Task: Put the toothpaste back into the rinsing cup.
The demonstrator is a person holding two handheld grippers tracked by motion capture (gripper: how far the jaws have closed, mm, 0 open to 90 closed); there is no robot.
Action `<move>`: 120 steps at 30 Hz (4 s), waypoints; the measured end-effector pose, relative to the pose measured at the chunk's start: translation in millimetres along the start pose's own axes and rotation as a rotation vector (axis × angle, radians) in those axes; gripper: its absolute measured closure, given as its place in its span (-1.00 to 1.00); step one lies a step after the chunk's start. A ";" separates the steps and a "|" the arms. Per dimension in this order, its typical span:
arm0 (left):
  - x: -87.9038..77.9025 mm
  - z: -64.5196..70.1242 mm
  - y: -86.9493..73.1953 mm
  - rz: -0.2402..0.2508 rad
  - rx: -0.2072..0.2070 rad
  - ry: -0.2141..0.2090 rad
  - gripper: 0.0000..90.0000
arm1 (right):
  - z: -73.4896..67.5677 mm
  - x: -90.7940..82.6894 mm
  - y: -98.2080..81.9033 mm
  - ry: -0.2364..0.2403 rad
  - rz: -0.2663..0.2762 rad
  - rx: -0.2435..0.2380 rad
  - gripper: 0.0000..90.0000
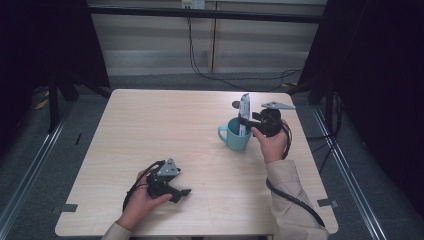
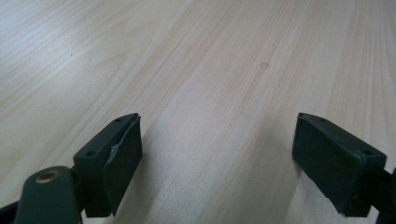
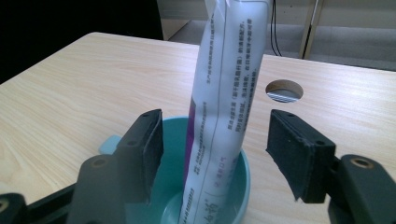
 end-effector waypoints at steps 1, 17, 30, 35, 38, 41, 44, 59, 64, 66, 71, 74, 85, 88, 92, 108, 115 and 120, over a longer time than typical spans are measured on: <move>0.1 0.0 0.1 0.001 0.000 0.000 -0.65 | 0.0 -0.6 0.1 0.004 -0.001 -0.002 -0.24; 0.0 0.0 0.1 0.001 0.000 0.001 -0.65 | -1.6 -10.2 -3.4 0.000 -0.045 -0.037 -0.43; 0.1 0.1 0.1 0.001 0.000 0.000 -0.65 | -10.6 -18.3 -6.3 0.005 -0.082 -0.082 -0.51; 0.1 0.1 0.1 0.001 -0.001 0.000 -0.65 | -13.9 -20.5 -9.7 0.012 -0.100 -0.091 -0.55; 0.1 0.0 0.1 0.001 -0.001 0.002 -0.65 | -16.0 -23.0 -10.8 0.016 -0.106 -0.100 -0.56; 0.1 0.0 0.1 0.001 -0.001 0.002 -0.65 | -17.7 -26.5 -10.7 0.026 -0.103 -0.109 -0.58; 0.1 0.0 0.1 0.002 -0.002 0.001 -0.65 | -18.1 -31.0 -12.4 0.036 -0.120 -0.107 -0.65; 0.1 0.0 0.2 0.002 -0.002 0.002 -0.65 | -12.4 -47.9 -24.1 0.056 -0.148 -0.137 -0.66; 0.1 0.0 0.1 0.002 -0.001 0.001 -0.65 | -12.5 -52.2 -31.7 0.060 -0.155 -0.143 -0.66; 0.1 0.0 0.1 0.002 -0.002 0.001 -0.65 | -12.5 -52.9 -35.9 0.059 -0.161 -0.149 -0.66; 0.1 0.0 0.1 0.002 -0.001 0.001 -0.65 | -12.7 -55.3 -47.4 0.076 -0.173 -0.149 -0.66; 0.1 0.0 0.1 0.002 -0.002 0.001 -0.65 | -12.0 -55.8 -53.1 0.087 -0.173 -0.139 -0.66; 0.1 0.0 0.1 0.001 -0.001 0.001 -0.65 | -8.4 -56.5 -72.4 0.105 -0.179 -0.108 -0.66; 0.1 0.0 0.1 0.001 -0.001 0.001 -0.65 | -7.0 -57.2 -77.1 0.106 -0.185 -0.104 -0.66; 0.1 0.0 0.1 0.001 -0.001 0.001 -0.65 | -5.4 -58.9 -82.1 0.110 -0.182 -0.102 -0.66; 0.1 -0.1 0.1 0.001 -0.001 0.002 -0.65 | -1.3 -64.8 -107.4 0.096 -0.232 -0.130 -0.66; 0.0 -0.1 0.1 0.001 -0.001 0.001 -0.65 | -1.1 -67.0 -118.1 0.096 -0.250 -0.143 -0.66; 0.0 -0.1 0.1 0.001 -0.001 0.001 -0.65 | -0.9 -68.5 -123.4 0.094 -0.258 -0.151 -0.66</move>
Point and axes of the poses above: each handheld gripper's, and its own axes: x roughly forward along the jaws, y roughly out of its top, z roughly to its right, the point moved 7 cm from there along x, roughly forward along the jaws, and after that the axes turned 8 degrees about x, right-handed, at the moved point
